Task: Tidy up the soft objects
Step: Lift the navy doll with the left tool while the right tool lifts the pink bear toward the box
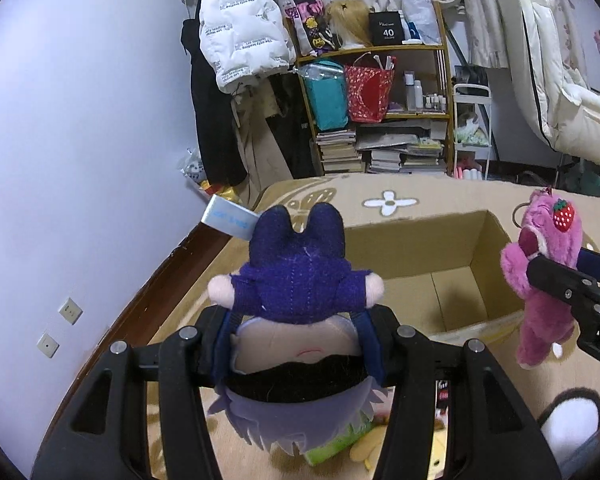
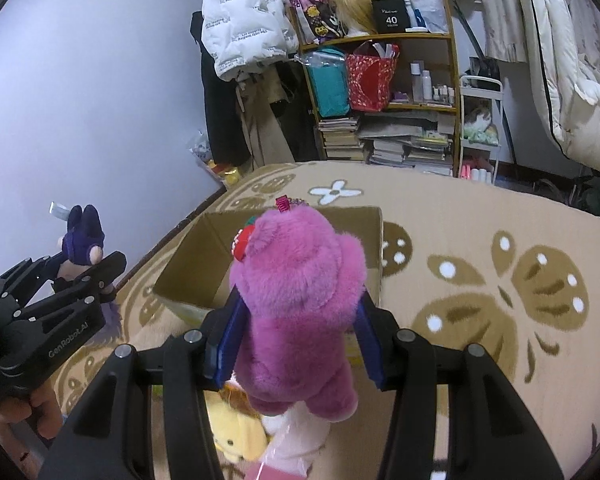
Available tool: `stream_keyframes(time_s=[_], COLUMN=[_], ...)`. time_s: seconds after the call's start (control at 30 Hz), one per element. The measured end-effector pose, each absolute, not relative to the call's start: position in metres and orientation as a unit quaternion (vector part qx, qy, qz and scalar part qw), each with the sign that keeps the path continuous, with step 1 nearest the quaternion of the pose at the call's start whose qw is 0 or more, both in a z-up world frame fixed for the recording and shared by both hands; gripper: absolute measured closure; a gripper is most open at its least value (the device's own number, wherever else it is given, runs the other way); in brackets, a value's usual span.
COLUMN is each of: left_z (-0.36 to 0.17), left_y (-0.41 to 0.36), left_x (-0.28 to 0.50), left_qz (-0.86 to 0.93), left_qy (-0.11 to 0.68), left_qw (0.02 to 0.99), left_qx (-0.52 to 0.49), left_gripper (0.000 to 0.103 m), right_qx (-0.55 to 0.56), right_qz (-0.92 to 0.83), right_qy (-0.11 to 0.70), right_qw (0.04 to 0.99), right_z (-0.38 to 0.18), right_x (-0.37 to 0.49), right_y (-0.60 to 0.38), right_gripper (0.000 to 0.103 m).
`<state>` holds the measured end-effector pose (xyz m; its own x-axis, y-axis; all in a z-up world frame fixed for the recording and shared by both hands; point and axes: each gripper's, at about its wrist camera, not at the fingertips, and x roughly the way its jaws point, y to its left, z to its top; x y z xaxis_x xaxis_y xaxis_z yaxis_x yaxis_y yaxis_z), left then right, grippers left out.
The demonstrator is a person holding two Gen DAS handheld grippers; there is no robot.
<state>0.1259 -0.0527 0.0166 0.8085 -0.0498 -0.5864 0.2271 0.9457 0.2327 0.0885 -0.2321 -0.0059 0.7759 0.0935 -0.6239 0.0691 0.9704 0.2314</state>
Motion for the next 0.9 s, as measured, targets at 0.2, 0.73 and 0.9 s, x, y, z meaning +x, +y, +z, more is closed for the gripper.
stream_keyframes(time_s=[0.2,0.73,0.9], left_z=[0.010,-0.005,-0.006], left_y=[-0.057,-0.070,-0.077], left_x=[0.147,0.183,0.183], left_qz=[-0.075,-0.099,-0.108], left_qy=[0.297,0.303,0.296], left_qw=[0.940,0.937,0.936], left_qx=[0.148,0.146,0.154], left_gripper=[0.052,0.051,0.051], right_qx=[0.106,0.092,0.091], right_qz=[0.005,-0.005,-0.007], right_qy=[0.314,0.305,0.304], right_qw=[0.943,0.948,0.948], right_z=[-0.002,-0.013,-0.015], right_x=[0.106,0.138,0.147], right_y=[-0.230,-0.235,-0.236], right_gripper=[0.049,0.049,0.049])
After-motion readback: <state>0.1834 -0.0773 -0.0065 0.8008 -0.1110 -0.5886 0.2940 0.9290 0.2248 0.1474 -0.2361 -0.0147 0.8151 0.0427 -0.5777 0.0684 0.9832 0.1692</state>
